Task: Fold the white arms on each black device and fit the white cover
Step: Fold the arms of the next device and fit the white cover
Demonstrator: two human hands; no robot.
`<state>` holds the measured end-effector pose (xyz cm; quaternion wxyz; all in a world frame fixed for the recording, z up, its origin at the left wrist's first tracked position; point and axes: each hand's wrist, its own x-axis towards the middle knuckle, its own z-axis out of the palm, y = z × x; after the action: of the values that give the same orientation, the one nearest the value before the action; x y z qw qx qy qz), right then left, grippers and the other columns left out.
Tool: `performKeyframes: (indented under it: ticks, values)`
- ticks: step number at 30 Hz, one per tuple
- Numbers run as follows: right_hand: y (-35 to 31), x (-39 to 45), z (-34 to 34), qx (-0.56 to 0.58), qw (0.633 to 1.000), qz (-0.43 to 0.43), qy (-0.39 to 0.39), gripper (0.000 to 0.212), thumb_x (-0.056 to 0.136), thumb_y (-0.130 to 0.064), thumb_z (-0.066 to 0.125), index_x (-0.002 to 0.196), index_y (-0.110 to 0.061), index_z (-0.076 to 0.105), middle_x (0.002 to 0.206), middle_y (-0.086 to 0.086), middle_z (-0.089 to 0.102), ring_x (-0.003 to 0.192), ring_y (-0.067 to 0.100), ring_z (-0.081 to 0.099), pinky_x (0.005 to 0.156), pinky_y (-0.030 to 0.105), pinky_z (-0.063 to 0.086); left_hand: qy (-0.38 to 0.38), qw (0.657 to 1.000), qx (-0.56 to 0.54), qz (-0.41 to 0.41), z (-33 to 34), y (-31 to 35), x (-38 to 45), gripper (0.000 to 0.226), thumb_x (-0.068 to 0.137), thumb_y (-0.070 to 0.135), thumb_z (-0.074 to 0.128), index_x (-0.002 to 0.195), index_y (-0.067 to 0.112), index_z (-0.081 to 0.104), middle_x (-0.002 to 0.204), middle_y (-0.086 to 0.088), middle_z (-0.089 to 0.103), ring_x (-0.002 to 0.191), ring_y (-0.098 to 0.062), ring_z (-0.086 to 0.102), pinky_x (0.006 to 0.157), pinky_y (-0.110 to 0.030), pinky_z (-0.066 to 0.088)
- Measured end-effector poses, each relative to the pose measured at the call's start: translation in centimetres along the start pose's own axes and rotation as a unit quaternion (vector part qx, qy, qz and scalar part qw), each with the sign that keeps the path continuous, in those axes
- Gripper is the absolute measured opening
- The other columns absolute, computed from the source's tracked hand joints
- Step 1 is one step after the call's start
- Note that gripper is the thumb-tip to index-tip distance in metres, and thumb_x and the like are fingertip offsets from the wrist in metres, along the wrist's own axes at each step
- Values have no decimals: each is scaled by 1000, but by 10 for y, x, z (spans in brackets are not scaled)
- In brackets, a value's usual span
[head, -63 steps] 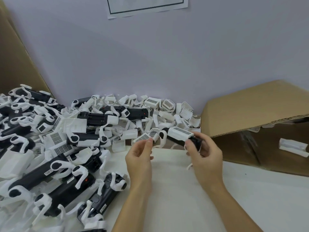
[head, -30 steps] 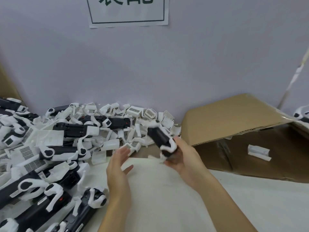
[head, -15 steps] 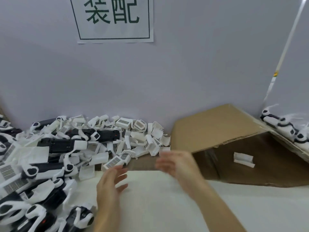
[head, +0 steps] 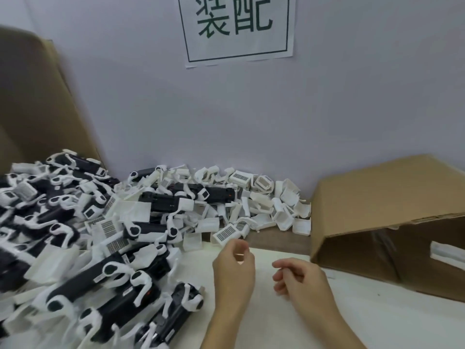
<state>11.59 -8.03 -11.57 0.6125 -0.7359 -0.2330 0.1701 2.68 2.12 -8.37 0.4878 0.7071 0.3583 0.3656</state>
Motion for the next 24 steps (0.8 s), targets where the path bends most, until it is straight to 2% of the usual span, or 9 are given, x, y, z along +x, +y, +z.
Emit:
performKeyframes:
  ticks: [3, 5, 7, 9, 14, 16, 19, 22, 24]
  values:
    - [-3, 0, -2, 7, 1000, 1, -5, 38, 96, 6, 45, 83, -16, 74, 70, 6, 72, 58, 18, 69, 53, 23, 52, -10, 995, 81, 63, -14, 29, 9, 10, 91, 18, 60, 96, 26, 59, 102, 13, 63, 97, -10, 59, 69, -14, 42]
    - [-5, -2, -3, 13, 1000, -1, -5, 38, 96, 7, 45, 84, -15, 74, 69, 6, 71, 58, 17, 68, 54, 23, 52, -40, 968, 225, 106, -26, 50, 33, 22, 91, 26, 61, 112, 23, 53, 109, 6, 58, 102, -17, 56, 75, -27, 46]
    - [-7, -4, -4, 11, 1000, -8, -9, 38, 95, 8, 45, 84, -14, 75, 69, 7, 71, 58, 17, 68, 54, 21, 52, -69, 908, 391, 136, -38, 69, 63, 35, 91, 29, 60, 123, 17, 48, 118, -3, 55, 113, -26, 51, 85, -39, 48]
    - [-8, -5, -5, 8, 1000, -13, -11, 38, 95, 8, 45, 84, -14, 75, 70, 7, 71, 58, 17, 68, 55, 21, 52, -77, 836, 524, 144, -49, 81, 91, 40, 92, 25, 57, 127, 12, 45, 127, -10, 53, 121, -31, 47, 89, -42, 46]
    - [-6, -6, -4, 14, 1000, -12, -15, 37, 95, 7, 46, 85, -13, 75, 70, 7, 71, 58, 18, 68, 53, 21, 50, -79, 657, 737, 134, -98, 70, 150, 53, 91, 13, 52, 139, 5, 34, 136, -13, 51, 127, -31, 46, 100, -45, 41]
    - [-5, -5, -3, 17, 1000, -11, -15, 37, 95, 7, 46, 85, -13, 75, 70, 7, 71, 57, 17, 68, 52, 20, 50, -121, 599, 786, 96, -118, 67, 171, 58, 90, 11, 49, 145, 7, 30, 139, -11, 50, 130, -31, 45, 108, -51, 34]
    - [-5, -3, -2, 13, 1000, -8, -14, 37, 95, 7, 46, 86, -14, 74, 69, 6, 71, 57, 17, 68, 53, 20, 50, -204, 554, 806, 45, -128, 64, 191, 52, 88, 9, 55, 137, 13, 38, 133, -9, 54, 128, -30, 44, 111, -56, 27]
    - [-5, -2, -2, 8, 1000, -3, -15, 37, 96, 5, 45, 87, -15, 74, 70, 5, 71, 58, 16, 68, 54, 20, 51, -199, 536, 811, 122, -128, 55, 195, 28, 86, 10, 56, 112, 17, 51, 121, -4, 58, 117, -25, 49, 106, -49, 29]
    - [-5, -2, -3, 9, 1000, -2, -14, 37, 97, 5, 45, 87, -16, 74, 70, 5, 71, 59, 16, 68, 54, 19, 50, -187, 515, 818, 177, -127, 53, 193, 29, 86, 17, 61, 114, 18, 55, 120, -3, 59, 117, -24, 50, 100, -42, 33]
